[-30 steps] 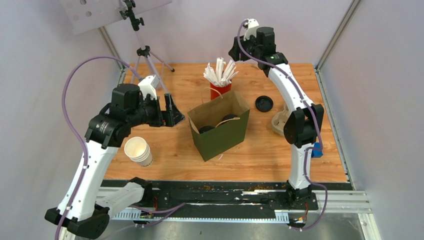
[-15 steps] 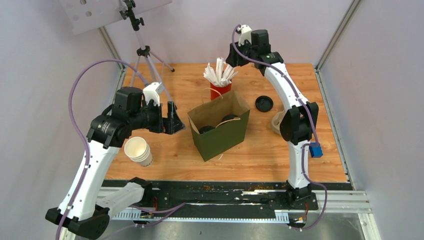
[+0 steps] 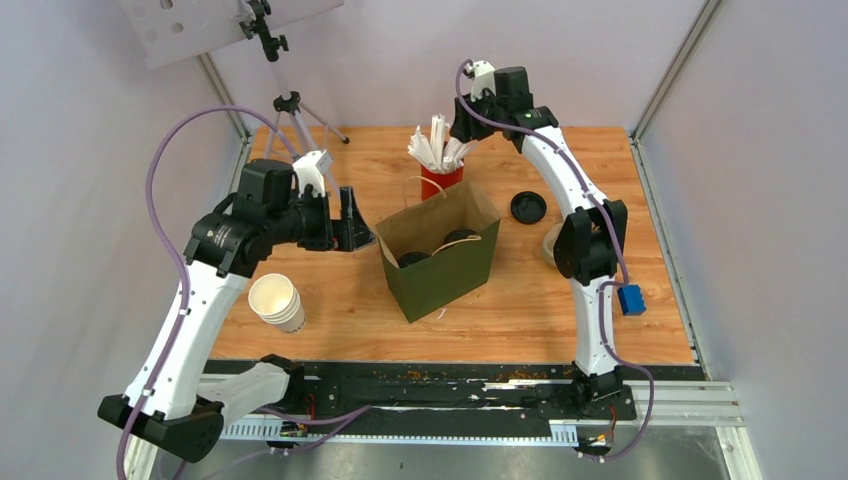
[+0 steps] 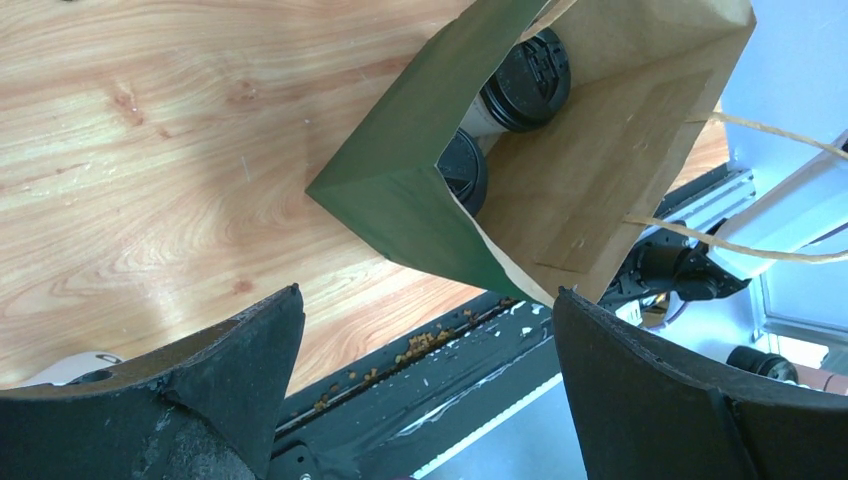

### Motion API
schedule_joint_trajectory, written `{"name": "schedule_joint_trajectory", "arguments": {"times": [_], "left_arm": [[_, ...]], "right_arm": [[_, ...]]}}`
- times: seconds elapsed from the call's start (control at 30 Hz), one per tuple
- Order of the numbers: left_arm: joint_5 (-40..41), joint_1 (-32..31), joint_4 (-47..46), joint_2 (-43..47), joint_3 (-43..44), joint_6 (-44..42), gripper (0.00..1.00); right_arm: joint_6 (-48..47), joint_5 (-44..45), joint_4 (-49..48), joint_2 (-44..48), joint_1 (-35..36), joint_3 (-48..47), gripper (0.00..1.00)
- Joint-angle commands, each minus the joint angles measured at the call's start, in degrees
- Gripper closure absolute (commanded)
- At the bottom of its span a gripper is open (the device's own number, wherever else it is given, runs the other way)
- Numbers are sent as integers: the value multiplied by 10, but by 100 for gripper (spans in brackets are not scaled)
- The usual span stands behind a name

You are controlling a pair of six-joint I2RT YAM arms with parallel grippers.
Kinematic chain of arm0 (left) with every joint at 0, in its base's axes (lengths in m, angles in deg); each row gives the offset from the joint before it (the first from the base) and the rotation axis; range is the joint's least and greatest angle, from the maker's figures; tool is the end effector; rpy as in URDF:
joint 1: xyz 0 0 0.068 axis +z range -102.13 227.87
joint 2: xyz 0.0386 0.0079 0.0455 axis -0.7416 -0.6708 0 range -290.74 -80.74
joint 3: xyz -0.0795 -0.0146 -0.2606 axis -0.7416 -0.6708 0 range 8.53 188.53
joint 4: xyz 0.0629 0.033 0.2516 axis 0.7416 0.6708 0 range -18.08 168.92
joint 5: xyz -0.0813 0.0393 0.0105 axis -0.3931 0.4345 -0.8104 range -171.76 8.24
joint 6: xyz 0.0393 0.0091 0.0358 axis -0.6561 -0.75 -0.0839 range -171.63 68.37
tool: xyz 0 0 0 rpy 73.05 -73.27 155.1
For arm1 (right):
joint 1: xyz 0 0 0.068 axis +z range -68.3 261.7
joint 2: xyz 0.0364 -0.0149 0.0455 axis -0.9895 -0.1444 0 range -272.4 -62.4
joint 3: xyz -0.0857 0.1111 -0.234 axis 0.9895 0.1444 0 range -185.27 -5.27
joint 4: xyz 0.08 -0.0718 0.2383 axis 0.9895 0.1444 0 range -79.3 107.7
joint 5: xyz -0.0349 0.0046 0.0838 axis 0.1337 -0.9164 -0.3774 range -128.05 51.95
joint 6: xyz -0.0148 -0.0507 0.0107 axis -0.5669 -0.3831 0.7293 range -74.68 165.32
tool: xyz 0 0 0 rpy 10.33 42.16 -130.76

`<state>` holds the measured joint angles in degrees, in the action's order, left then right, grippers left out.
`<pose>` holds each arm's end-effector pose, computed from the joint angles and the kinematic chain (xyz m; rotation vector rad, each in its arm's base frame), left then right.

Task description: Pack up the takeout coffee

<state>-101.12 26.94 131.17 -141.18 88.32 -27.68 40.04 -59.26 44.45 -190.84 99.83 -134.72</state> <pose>0.1673 -0.0766 0.4120 0.1249 2.3425 -0.7859 0.4885 0.1735 0.3267 -0.6465 2.0447 0.5272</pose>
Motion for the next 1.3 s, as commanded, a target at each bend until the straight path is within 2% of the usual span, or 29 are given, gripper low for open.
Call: {"name": "schedule_joint_trajectory", "arguments": {"times": [0.0,0.23,0.6,0.93,1.27], "left_arm": [[-1,3,-15,-16,38,6,0],[-4,3,2,-41,61,-14,0],[1,3,27,-58,85,-43,0],[-1,3,15,-46,69,-35,0],[-12,3,9,-35,56,-25,0]], "right_arm": [[5,12,-43,-9,-5,-32,53],[17,10,-85,-18,-2,-29,54],[31,1,-117,-22,6,-27,64],[34,24,-51,25,5,-1,57],[36,14,-27,36,6,13,64]]}}
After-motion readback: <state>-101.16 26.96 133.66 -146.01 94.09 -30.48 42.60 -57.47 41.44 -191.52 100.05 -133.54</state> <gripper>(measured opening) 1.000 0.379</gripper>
